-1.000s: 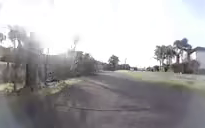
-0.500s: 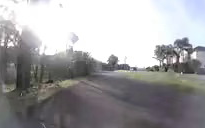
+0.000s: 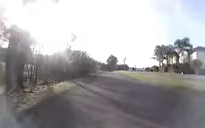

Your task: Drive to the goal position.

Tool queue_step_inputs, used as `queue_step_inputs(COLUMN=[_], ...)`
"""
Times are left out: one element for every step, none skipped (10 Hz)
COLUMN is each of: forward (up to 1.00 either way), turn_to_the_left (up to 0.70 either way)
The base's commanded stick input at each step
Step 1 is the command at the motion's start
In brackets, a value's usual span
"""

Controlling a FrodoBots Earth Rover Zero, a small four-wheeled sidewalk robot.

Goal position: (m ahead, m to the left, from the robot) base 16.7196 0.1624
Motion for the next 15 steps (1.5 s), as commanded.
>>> queue_step_inputs(forward=[1.0,1.0,1.0,1.0,1.0,1.0,1.0,1.0,1.0,1.0,1.0,1.0,1.0,1.0,1.0], turn_to_the_left=[0.0,0.0,0.0,0.0,0.0,0.0,0.0,0.0,0.0,0.0,0.0,0.0,0.0,0.0,0.0])
